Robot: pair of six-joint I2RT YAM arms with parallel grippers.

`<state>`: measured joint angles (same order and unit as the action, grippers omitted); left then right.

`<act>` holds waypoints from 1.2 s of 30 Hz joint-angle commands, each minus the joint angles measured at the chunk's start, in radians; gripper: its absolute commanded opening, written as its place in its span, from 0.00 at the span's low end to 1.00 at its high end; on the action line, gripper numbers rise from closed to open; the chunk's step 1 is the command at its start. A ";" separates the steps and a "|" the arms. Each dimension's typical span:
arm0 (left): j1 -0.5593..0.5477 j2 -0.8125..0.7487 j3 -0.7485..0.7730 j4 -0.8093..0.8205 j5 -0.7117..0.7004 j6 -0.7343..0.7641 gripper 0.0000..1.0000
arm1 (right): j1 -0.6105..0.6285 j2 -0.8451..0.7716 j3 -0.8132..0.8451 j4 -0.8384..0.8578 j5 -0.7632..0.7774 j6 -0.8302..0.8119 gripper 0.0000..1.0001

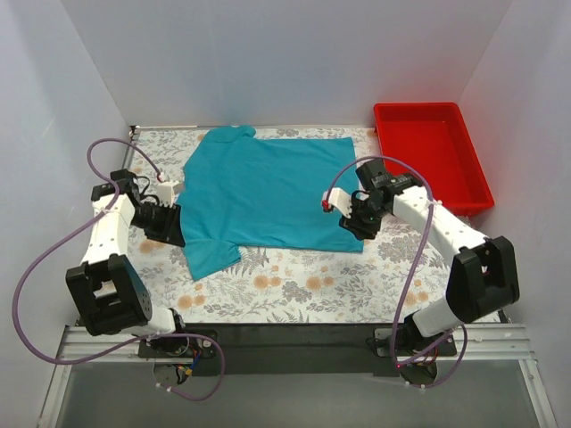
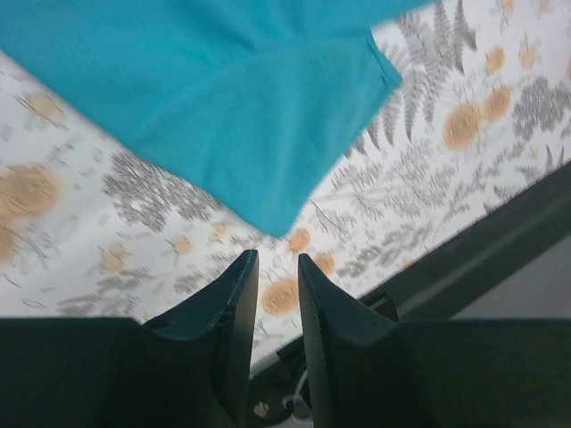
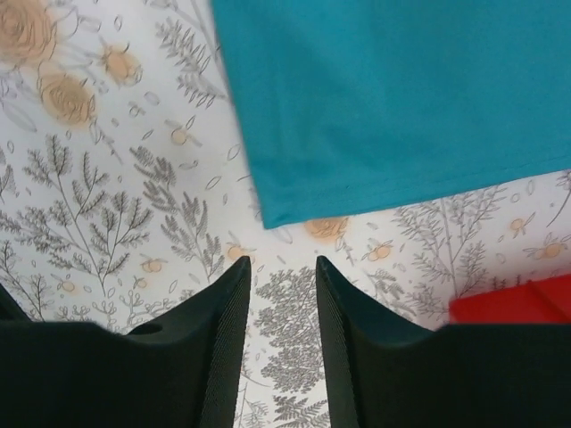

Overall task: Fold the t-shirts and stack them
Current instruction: Flatten the tshirt out

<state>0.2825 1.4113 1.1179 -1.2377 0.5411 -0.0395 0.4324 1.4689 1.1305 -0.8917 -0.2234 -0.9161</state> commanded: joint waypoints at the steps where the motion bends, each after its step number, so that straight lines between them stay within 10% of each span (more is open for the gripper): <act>1: 0.006 0.069 0.057 0.171 0.022 -0.077 0.23 | -0.001 0.105 0.119 0.003 -0.017 0.118 0.39; 17: -0.054 0.273 -0.111 0.550 -0.127 -0.224 0.16 | -0.001 0.384 0.106 0.141 0.050 0.267 0.27; 36: -0.057 -0.120 -0.302 0.216 -0.222 -0.102 0.11 | 0.035 0.131 -0.065 0.004 -0.013 0.212 0.27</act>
<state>0.2276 1.3354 0.7410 -0.9401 0.3225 -0.1738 0.4599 1.6650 1.0321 -0.8047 -0.1875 -0.6865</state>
